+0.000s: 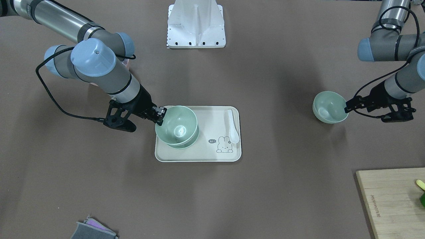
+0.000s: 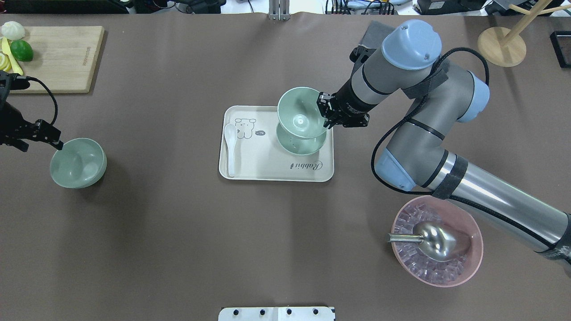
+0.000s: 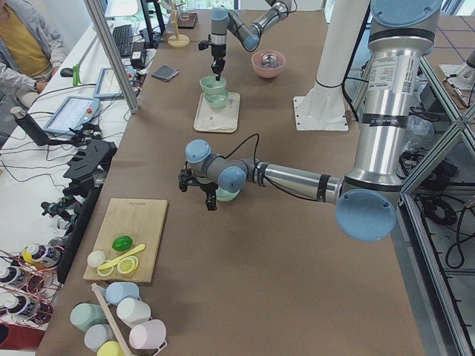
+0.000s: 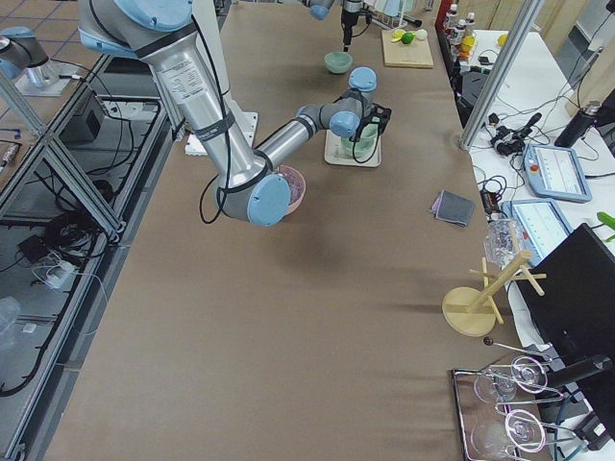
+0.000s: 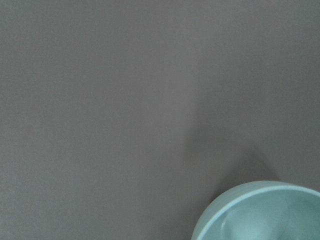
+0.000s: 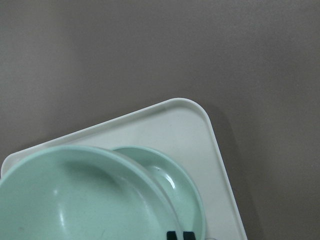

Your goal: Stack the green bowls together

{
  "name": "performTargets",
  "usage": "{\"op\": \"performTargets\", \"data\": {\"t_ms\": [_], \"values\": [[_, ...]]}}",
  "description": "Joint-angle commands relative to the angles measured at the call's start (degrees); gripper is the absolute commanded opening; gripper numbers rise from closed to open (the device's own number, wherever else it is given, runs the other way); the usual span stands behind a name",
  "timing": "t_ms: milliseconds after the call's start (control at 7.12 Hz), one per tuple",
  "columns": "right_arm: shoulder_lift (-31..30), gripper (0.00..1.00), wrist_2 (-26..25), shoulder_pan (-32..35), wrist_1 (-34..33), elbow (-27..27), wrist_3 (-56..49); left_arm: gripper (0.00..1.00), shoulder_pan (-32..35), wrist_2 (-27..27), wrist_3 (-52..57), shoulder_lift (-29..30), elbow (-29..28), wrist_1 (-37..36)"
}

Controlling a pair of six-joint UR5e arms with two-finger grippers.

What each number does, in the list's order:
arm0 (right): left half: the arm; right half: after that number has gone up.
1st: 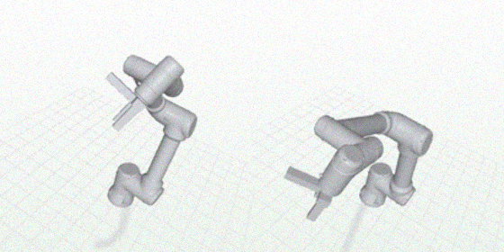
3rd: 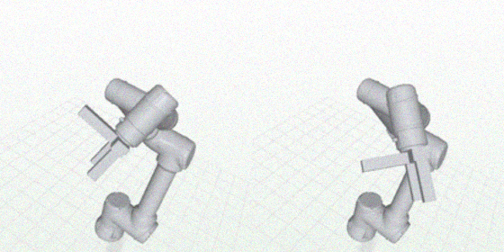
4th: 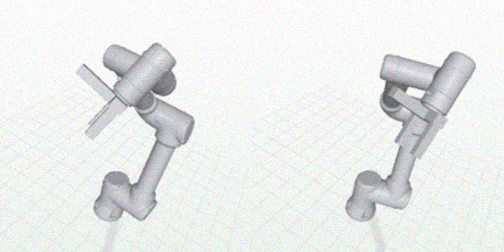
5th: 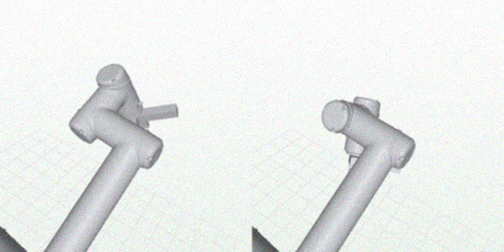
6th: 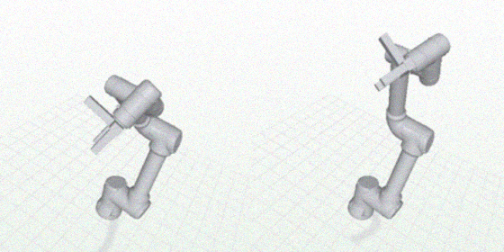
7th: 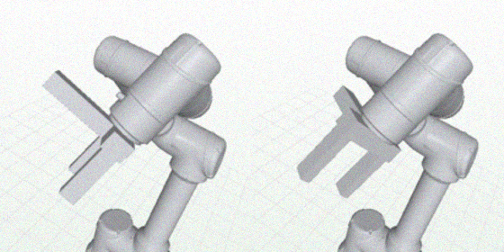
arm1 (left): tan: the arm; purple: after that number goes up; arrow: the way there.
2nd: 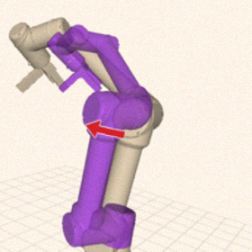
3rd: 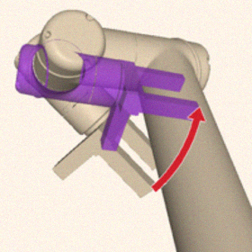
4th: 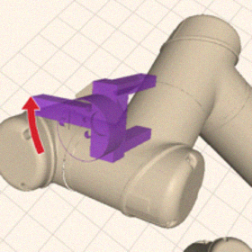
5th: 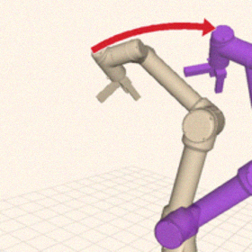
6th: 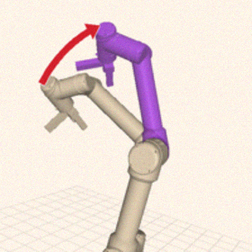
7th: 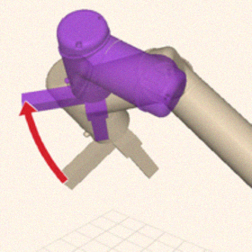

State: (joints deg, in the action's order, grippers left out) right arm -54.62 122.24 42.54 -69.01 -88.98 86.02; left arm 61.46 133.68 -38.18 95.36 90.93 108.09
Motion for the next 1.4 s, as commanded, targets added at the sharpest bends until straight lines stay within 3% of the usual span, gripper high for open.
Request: {"op": "performTargets", "data": {"t_ms": [0,842,982,1123,1263], "values": [[0.47,0.00,-1.73,-1.05,0.10,0.21,0.55,0.96,-0.55,0.17,-0.32,0.26,-1.28,1.16],[0.74,0.00,-4.29,-2.46,-0.16,1.26,0.91,0.92,-2.65,2.81,-0.23,0.53,-2.59,1.24],[0.48,0.99,-4.20,-2.37,0.01,0.83,0.12,0.86,-2.83,2.81,-0.23,0.61,-2.69,1.16],[0.48,1.00,-4.03,-1.85,0.02,0.65,0.12,0.60,-3.53,2.81,-0.32,0.62,-2.86,1.24],[0.39,1.00,-3.50,-0.72,-0.24,0.30,0.12,0.01,-3.54,2.90,0.64,0.96,-2.34,1.16]]}}
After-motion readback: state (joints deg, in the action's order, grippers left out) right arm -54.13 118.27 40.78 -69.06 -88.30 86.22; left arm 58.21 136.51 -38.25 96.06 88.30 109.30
